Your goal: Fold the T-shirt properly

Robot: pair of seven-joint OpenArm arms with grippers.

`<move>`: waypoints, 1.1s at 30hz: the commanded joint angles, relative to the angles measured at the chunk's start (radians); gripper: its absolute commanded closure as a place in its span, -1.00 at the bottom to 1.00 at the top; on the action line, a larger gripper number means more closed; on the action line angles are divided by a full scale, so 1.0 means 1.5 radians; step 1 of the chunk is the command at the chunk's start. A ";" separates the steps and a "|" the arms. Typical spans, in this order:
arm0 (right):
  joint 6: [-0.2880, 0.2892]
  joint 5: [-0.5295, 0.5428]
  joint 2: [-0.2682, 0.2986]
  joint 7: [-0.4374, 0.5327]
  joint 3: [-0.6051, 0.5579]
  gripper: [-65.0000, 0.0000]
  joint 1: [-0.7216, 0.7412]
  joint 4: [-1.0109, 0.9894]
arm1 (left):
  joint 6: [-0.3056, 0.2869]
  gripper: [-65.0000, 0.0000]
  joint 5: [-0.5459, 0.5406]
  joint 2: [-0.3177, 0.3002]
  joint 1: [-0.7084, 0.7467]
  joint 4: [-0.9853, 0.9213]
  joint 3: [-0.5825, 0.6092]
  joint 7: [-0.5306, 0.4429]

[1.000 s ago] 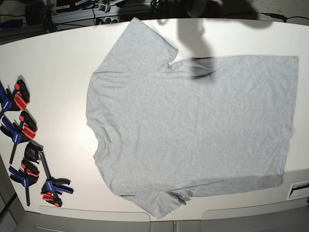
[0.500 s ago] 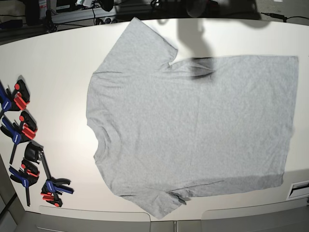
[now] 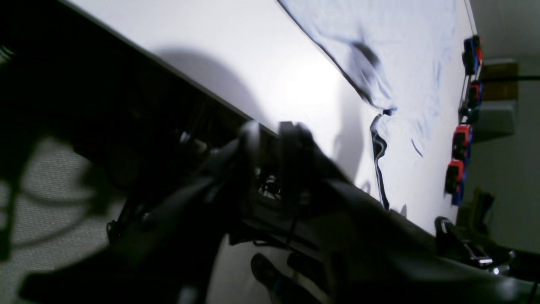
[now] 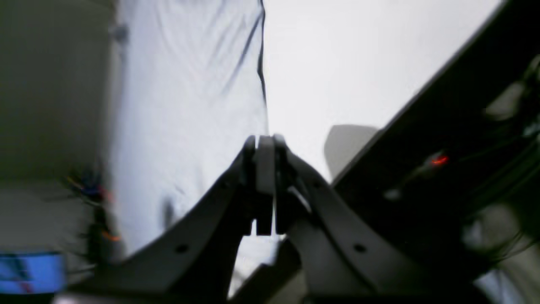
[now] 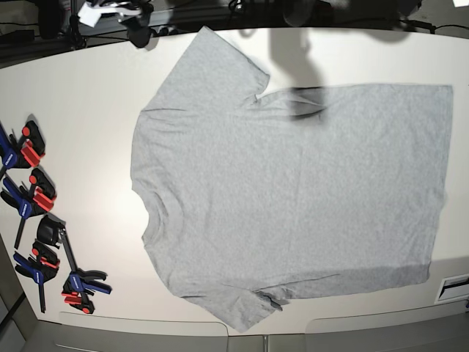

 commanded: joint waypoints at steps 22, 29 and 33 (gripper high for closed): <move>-0.019 -0.100 -0.081 0.001 0.113 0.13 0.143 0.011 | -0.008 0.49 -0.007 -0.009 -0.027 0.009 -0.004 -0.004; -0.020 -0.200 -0.078 -0.116 0.110 0.13 0.251 0.010 | -0.008 0.49 0.012 -0.027 -0.046 0.009 -0.004 -0.002; -0.020 -0.234 -0.076 -0.123 0.109 0.13 0.289 0.010 | -0.008 0.49 0.013 -0.032 -0.046 0.009 -0.004 0.000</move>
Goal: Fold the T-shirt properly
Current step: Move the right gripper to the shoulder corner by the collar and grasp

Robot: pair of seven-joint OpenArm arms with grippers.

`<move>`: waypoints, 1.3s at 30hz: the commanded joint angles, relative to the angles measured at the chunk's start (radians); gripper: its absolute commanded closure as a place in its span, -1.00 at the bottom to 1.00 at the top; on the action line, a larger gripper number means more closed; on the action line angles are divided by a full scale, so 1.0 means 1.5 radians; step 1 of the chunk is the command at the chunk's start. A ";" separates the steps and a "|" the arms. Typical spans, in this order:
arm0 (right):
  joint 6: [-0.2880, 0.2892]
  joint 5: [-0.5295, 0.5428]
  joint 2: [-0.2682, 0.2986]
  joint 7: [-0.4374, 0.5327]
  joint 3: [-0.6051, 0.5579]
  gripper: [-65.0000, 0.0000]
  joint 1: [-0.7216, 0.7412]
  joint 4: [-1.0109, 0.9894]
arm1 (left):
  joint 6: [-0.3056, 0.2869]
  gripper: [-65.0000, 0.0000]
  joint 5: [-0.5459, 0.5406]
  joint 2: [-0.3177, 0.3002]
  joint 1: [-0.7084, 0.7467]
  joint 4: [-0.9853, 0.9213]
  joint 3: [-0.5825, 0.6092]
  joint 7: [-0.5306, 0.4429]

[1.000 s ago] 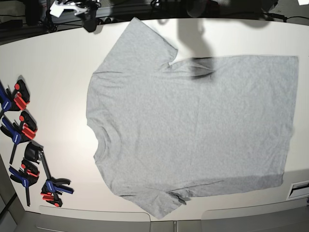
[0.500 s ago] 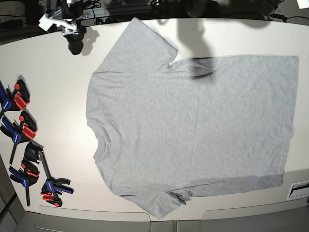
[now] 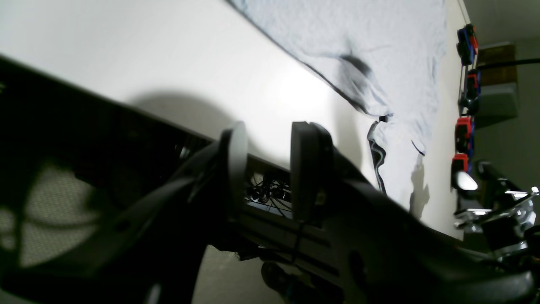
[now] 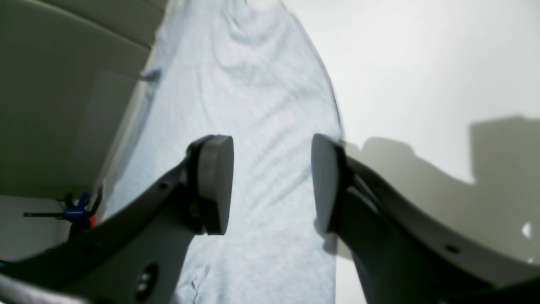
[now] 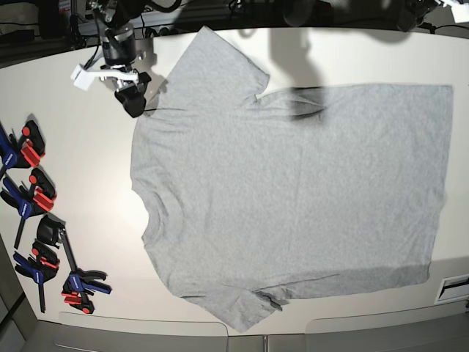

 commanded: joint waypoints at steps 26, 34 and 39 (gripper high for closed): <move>0.045 -0.015 0.129 -0.116 0.005 0.15 0.160 -0.162 | -0.008 0.49 -0.002 -0.057 0.000 0.009 -0.005 -0.012; 0.107 0.072 0.123 -0.187 0.005 0.15 0.204 -0.256 | -0.008 0.49 0.022 -0.057 0.000 0.009 -0.005 -0.015; 0.067 0.039 0.110 -0.165 0.009 0.15 0.204 -0.256 | -0.008 0.49 0.039 -0.056 0.000 0.009 -0.005 -0.015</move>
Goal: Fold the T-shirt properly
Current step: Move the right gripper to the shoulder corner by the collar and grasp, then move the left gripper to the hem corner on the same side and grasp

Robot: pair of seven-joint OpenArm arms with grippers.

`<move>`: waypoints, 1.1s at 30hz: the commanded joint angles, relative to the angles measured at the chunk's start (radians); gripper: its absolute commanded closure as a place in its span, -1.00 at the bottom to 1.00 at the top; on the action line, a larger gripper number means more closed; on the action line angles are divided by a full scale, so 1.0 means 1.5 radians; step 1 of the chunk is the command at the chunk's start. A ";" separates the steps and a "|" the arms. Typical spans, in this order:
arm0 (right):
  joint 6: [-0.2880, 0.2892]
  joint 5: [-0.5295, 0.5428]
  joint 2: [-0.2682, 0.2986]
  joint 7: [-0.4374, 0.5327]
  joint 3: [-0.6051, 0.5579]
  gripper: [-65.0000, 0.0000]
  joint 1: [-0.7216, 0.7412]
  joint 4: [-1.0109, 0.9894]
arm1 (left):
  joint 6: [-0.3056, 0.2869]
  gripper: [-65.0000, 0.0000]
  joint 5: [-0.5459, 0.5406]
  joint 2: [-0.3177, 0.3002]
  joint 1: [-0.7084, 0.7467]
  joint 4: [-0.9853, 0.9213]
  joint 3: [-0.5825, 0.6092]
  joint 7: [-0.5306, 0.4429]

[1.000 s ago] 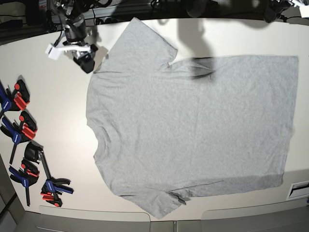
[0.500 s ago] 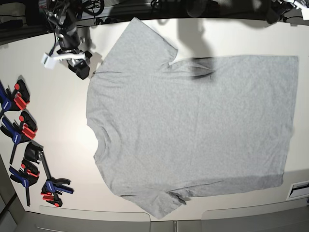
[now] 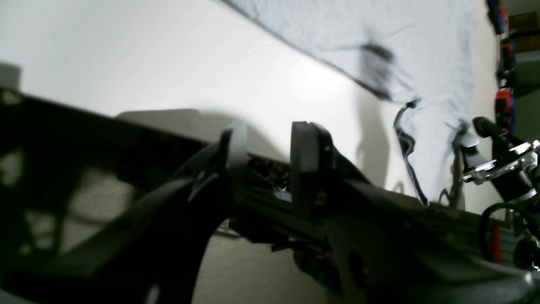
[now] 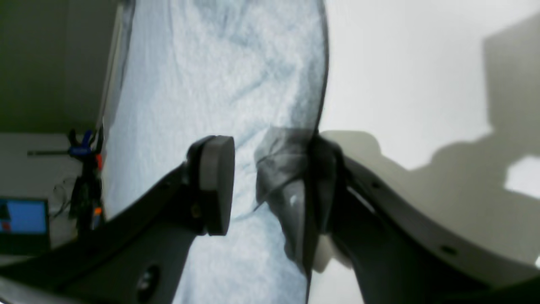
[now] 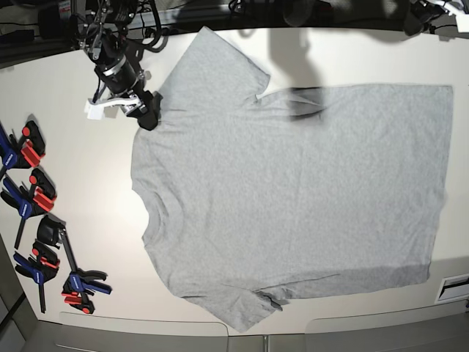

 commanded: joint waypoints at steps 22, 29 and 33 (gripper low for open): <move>0.002 -0.035 0.005 0.039 -0.047 0.50 0.004 0.009 | -0.008 0.38 -0.016 -0.007 -0.003 0.009 -0.005 -0.018; 0.003 -0.041 0.006 0.023 -0.041 1.00 0.004 0.009 | 0.028 0.26 0.009 -0.033 -0.067 0.009 -0.005 -0.013; 0.035 -0.055 0.005 0.023 -0.041 1.00 0.004 0.009 | 0.095 0.09 0.091 -0.070 -0.125 0.006 -0.005 -0.030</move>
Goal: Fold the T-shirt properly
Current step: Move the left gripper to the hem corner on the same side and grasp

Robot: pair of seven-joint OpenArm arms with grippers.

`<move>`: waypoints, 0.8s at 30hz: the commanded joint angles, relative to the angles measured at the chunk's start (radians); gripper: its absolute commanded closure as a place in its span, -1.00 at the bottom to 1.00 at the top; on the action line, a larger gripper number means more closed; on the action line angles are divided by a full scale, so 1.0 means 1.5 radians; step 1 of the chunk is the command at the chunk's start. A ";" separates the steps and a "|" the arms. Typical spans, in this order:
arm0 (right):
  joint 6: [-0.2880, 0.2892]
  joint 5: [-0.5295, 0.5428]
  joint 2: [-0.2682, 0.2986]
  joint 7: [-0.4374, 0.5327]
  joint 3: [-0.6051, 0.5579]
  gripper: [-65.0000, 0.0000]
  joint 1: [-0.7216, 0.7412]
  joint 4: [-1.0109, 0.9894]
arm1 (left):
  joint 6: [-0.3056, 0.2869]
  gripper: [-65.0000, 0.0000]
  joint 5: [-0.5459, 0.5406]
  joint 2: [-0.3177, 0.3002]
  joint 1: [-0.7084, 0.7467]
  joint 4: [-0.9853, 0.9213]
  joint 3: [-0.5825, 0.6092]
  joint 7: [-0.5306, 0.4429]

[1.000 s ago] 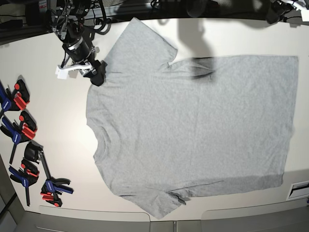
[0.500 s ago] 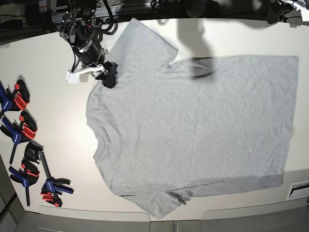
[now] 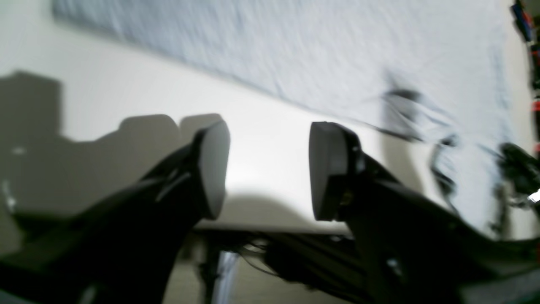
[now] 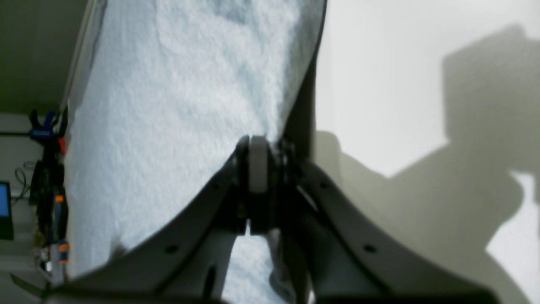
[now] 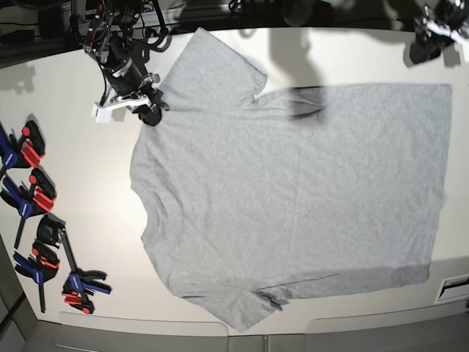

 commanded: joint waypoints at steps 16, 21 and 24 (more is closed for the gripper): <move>0.022 0.010 0.003 -0.001 0.001 1.00 0.002 0.008 | 0.057 0.09 0.008 -0.169 -0.219 -0.345 -0.006 -0.008; 0.022 0.010 0.003 -0.002 0.001 1.00 0.002 0.008 | 0.025 0.09 -0.066 -0.206 -0.268 -0.468 -0.006 0.038; 0.022 0.010 0.003 -0.002 0.001 1.00 0.002 0.008 | 0.017 0.09 -0.093 -0.209 -0.281 -0.516 -0.006 0.061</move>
